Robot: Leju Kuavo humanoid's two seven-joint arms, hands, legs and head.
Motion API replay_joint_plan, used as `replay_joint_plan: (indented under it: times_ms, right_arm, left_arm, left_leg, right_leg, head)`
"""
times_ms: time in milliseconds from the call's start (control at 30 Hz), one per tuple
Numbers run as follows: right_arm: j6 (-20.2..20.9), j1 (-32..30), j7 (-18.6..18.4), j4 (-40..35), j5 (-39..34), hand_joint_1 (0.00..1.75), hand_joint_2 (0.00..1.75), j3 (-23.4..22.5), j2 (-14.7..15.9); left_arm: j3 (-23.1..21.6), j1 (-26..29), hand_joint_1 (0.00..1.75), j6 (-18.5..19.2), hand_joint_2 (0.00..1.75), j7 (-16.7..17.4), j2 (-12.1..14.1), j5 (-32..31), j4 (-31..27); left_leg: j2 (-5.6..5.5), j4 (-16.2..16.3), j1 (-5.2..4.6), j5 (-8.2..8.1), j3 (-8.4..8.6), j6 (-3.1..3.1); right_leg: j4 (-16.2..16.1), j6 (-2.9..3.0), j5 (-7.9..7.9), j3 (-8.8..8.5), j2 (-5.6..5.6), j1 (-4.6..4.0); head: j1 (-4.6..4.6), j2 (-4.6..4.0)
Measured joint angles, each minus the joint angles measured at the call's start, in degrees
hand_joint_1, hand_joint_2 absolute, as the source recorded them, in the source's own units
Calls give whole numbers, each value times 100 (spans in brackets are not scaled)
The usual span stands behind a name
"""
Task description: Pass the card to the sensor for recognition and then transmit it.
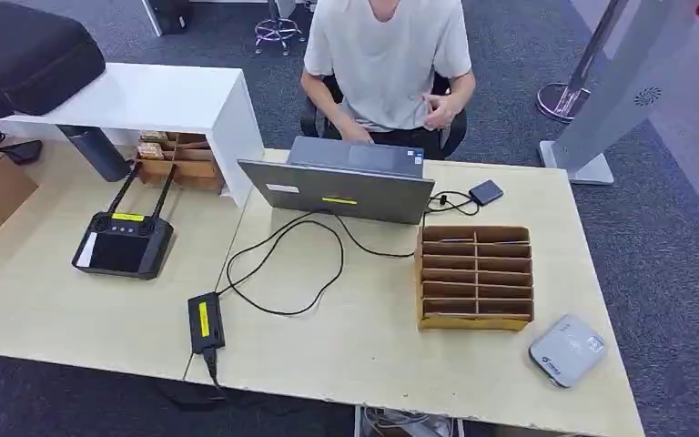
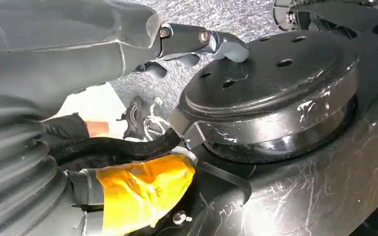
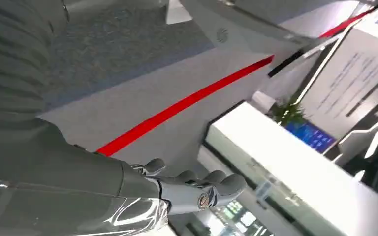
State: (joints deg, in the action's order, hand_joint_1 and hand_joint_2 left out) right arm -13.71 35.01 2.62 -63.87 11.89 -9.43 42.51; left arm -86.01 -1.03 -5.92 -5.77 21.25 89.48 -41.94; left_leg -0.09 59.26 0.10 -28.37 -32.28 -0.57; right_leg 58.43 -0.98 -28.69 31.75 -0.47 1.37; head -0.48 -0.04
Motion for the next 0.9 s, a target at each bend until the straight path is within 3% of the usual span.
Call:
replay_joint_plan:
  times_ms: [300, 533, 667, 900]
  right_arm:
    - [394, 1080, -208, -129, 685, 0, 175, 1545, -669]
    - [1069, 1669, -245, -142, 1561, 0, 175, 2664, -1052]
    - [1194, 1782, -315, -142, 1902, 0, 175, 3253, -1283]
    - [1207, 1786, -192, -85, 2000, 0, 175, 3750, -1489]
  left_arm:
    - [-151, -128, 0, -111, 175, 103, -92, -341, 92]
    - [-184, -219, 0, -256, 175, 339, -107, -645, 103]
    - [-197, -257, 0, -319, 175, 459, -134, -797, 103]
    - [-197, -257, 0, -216, 175, 485, -155, -918, 138]
  left_leg:
    - [-9, 0, 0, 13, -18, 1]
    - [-20, 0, 0, 18, -31, -2]
    - [-26, 0, 1, 20, -31, -4]
    - [-26, 0, 0, 20, -33, -4]
  right_leg:
    - [11, 1, 2, 20, -6, -1]
    - [13, 2, 3, 26, -17, -2]
    - [13, 2, 3, 27, -22, -2]
    - [12, 2, 3, 27, -22, -1]
  head:
    - [0, 0]
    - [-2, 0]
    - [0, 0]
    - [0, 2]
